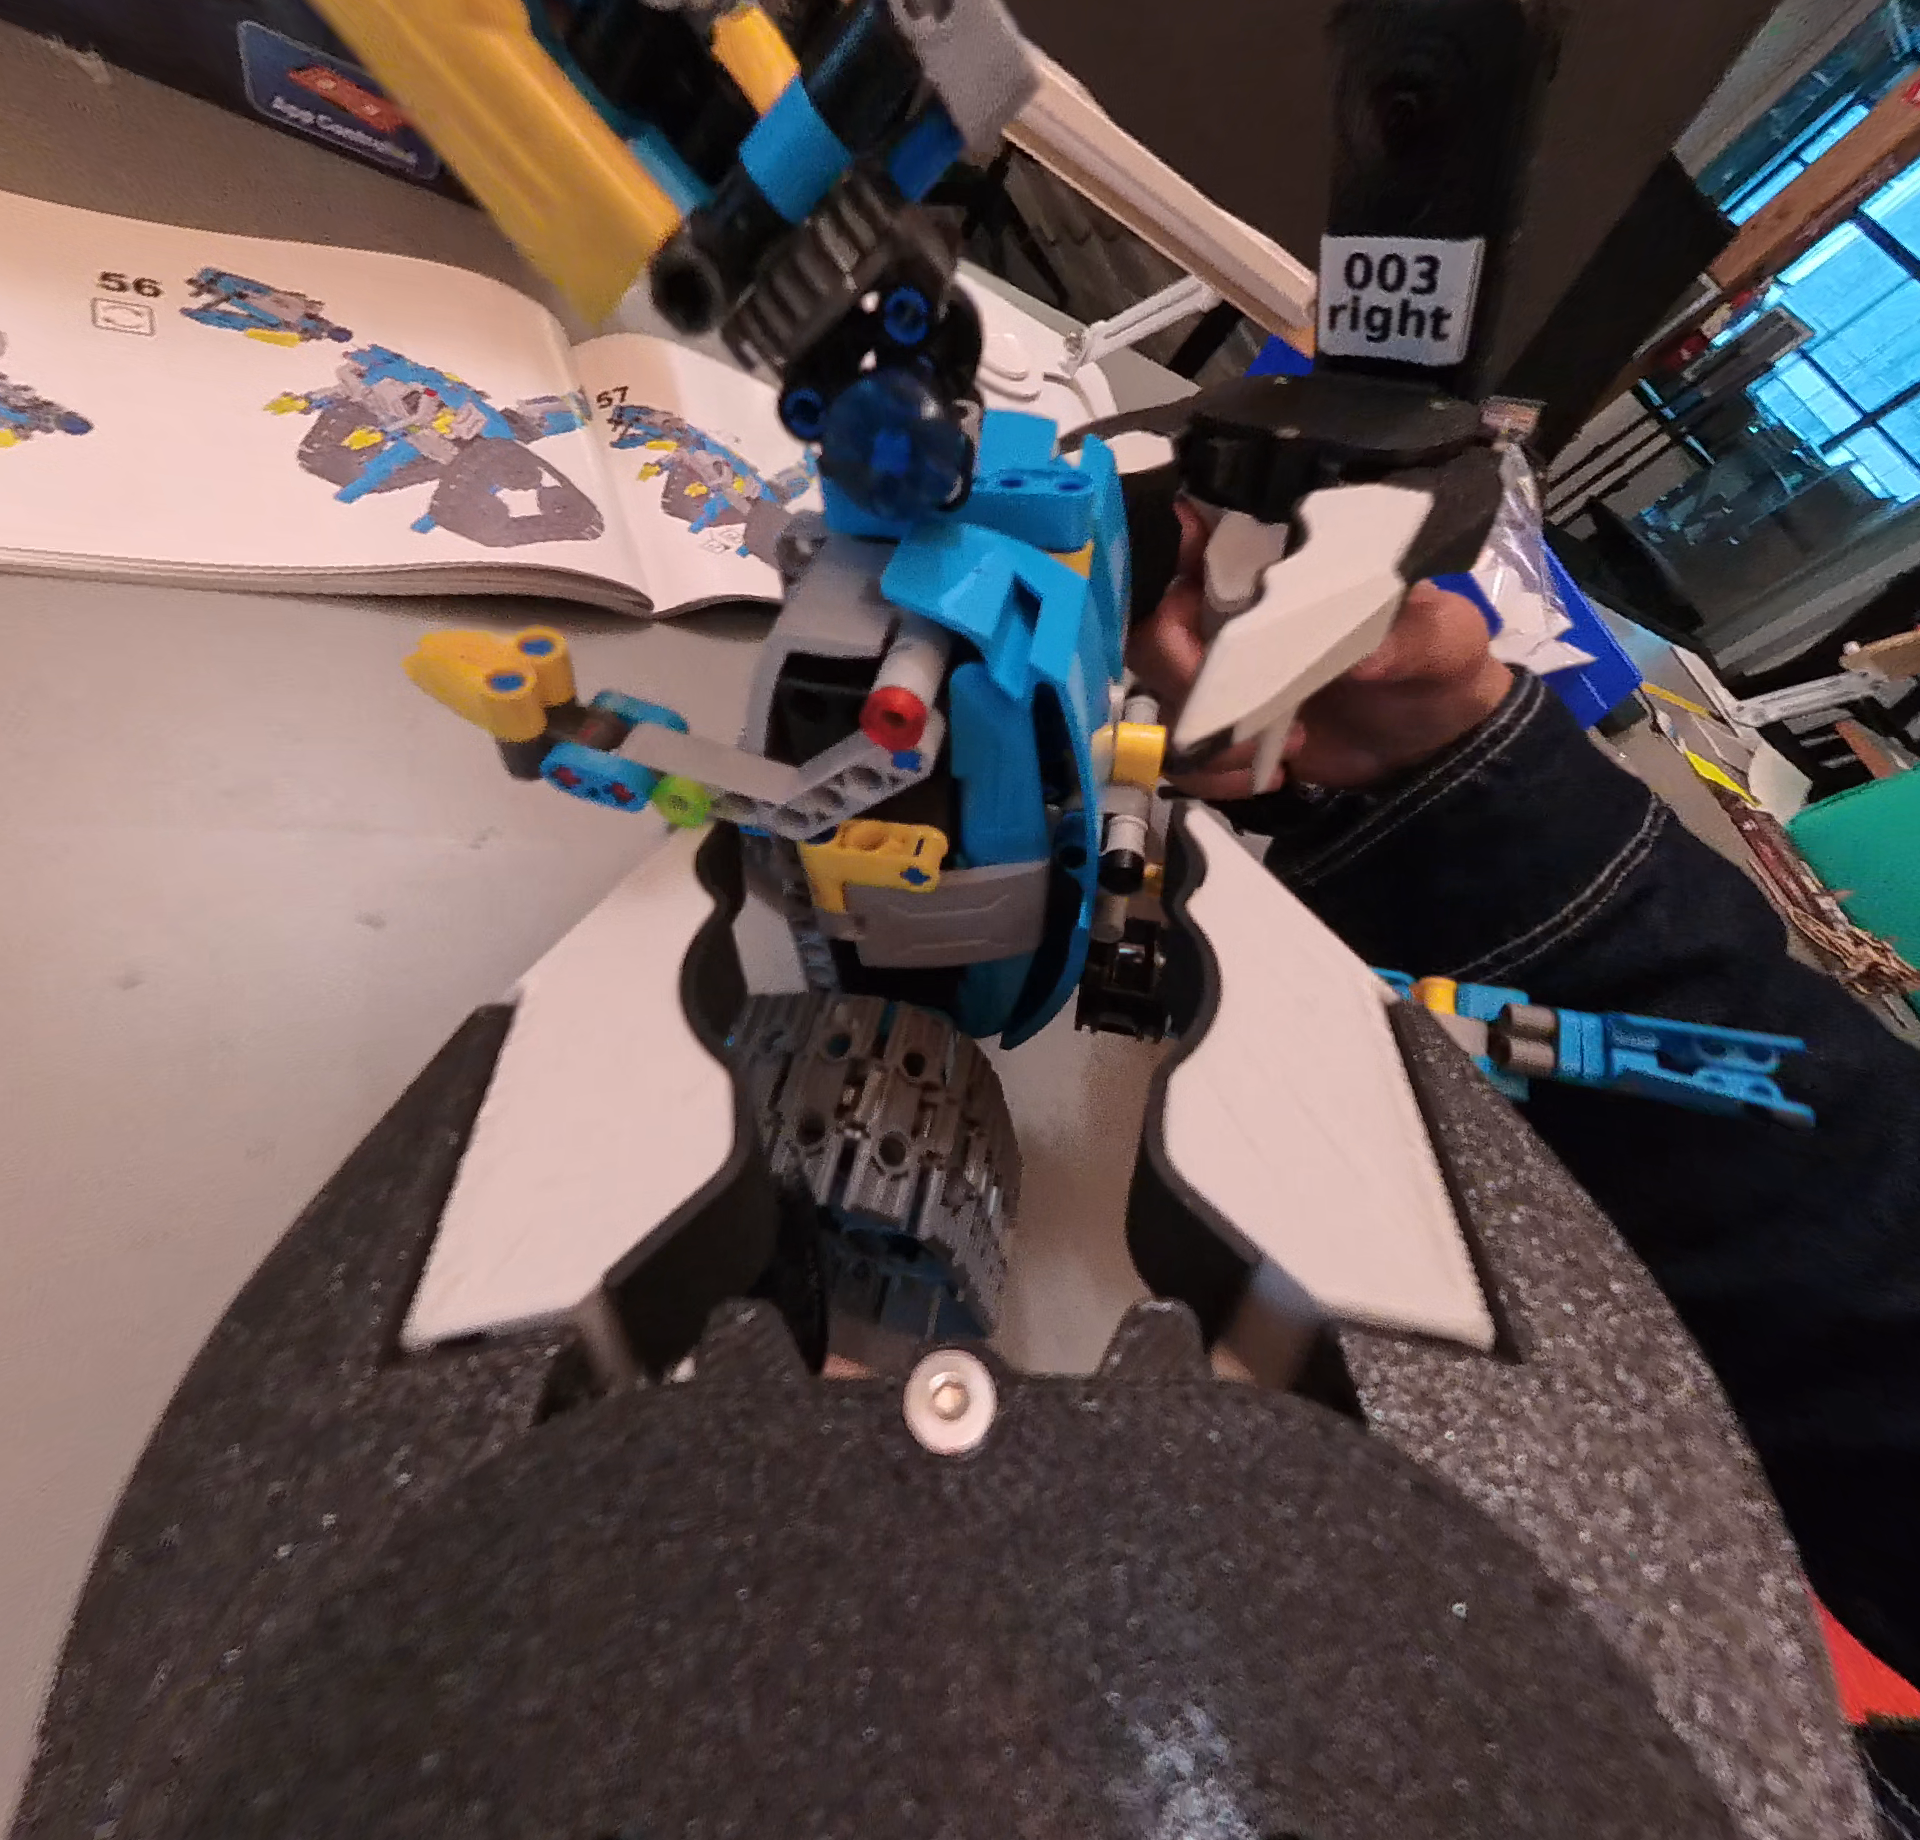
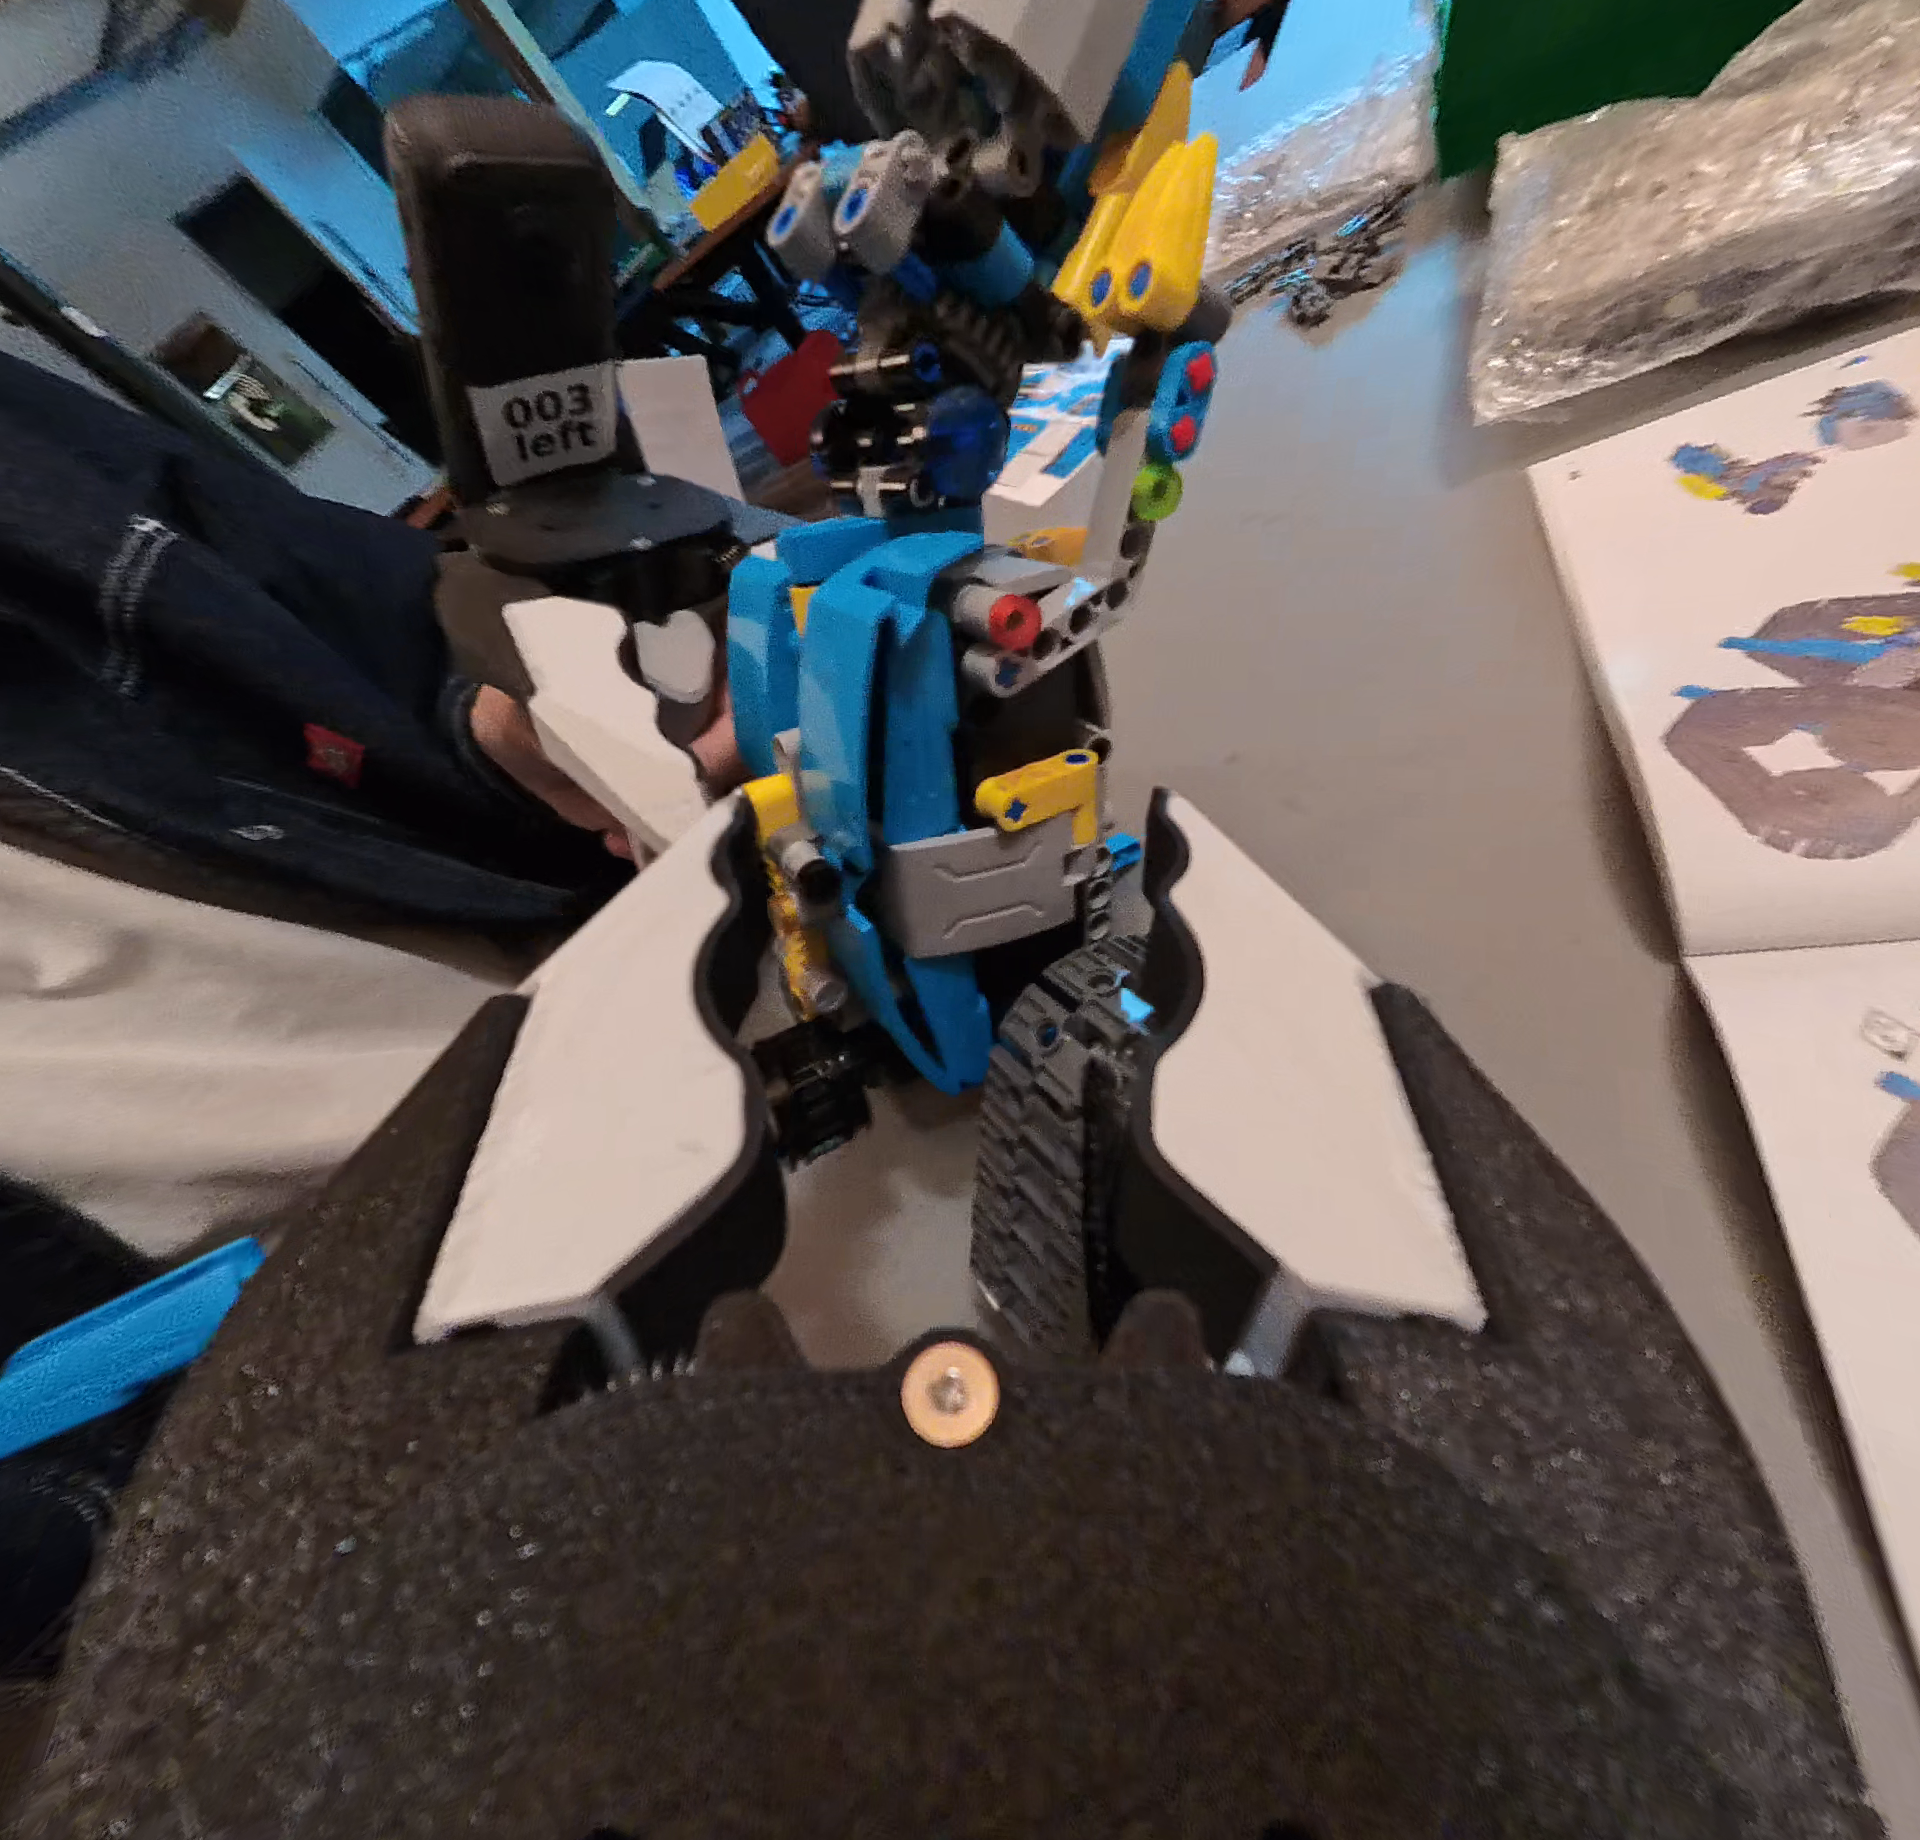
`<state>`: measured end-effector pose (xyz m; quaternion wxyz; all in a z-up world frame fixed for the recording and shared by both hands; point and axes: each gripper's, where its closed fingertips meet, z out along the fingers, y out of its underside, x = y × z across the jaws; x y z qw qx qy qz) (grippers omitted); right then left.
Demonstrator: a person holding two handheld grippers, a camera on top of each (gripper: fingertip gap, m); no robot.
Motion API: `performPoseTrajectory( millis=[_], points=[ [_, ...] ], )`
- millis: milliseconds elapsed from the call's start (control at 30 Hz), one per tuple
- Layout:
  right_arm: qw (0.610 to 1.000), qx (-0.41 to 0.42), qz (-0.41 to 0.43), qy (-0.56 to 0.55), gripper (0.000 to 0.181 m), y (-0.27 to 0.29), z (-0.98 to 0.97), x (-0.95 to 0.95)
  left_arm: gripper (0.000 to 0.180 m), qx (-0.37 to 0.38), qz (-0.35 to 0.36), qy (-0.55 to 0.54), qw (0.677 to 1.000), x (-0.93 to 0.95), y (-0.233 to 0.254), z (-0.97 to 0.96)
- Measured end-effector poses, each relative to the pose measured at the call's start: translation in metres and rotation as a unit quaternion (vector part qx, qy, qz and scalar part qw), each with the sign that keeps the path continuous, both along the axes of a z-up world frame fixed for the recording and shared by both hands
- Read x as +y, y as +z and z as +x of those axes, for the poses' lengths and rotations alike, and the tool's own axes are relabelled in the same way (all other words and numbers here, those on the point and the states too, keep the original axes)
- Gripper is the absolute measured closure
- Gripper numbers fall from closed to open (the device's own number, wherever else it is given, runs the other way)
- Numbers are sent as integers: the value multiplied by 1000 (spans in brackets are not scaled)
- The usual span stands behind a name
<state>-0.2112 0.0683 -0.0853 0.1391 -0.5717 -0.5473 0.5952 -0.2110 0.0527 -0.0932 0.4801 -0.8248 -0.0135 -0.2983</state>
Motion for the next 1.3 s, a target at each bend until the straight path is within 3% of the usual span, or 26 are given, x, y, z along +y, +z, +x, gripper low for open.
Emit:
performPoseTrajectory(
  millis=[167,300,433,500,667,733,800,900,967,1067,1200,1300],
  points=[
    [998,-17,35,-52,119,8,3,-2,111,9,4,-86,996,3,8,-4],
    [983,-71,60,-159,120,16,8,-8,112,42,6,-275,960,1,16,-5],
    [938,-111,43,-325,122,19,10,-17,113,27,-30,-488,872,-1,24,-7],
    [917,-104,50,-381,109,22,8,-28,113,9,-49,-579,814,-1,27,-7],
    [876,-96,76,-467,108,17,3,-41,112,12,-115,-745,657,2,27,-10],
    [873,-88,63,-476,110,12,-2,-42,112,21,-129,-775,619,7,25,-10],
    [876,-73,45,-474,117,9,-7,-40,114,17,-139,-787,601,11,25,-6],
    [869,-71,45,-488,126,7,-2,-30,112,14,-148,-783,605,16,21,0],
    [877,-63,32,-476,117,5,-2,-30,110,15,-150,-772,618,20,16,1],
    [879,-47,26,-474,119,4,10,-30,110,-2,-159,-758,633,20,15,0],
    [881,-68,75,-461,113,-16,35,-34,106,-25,-147,-720,678,29,27,-7],
    [892,-74,123,-428,105,-28,37,-48,104,-55,-105,-666,736,44,52,-25]
  ],
)
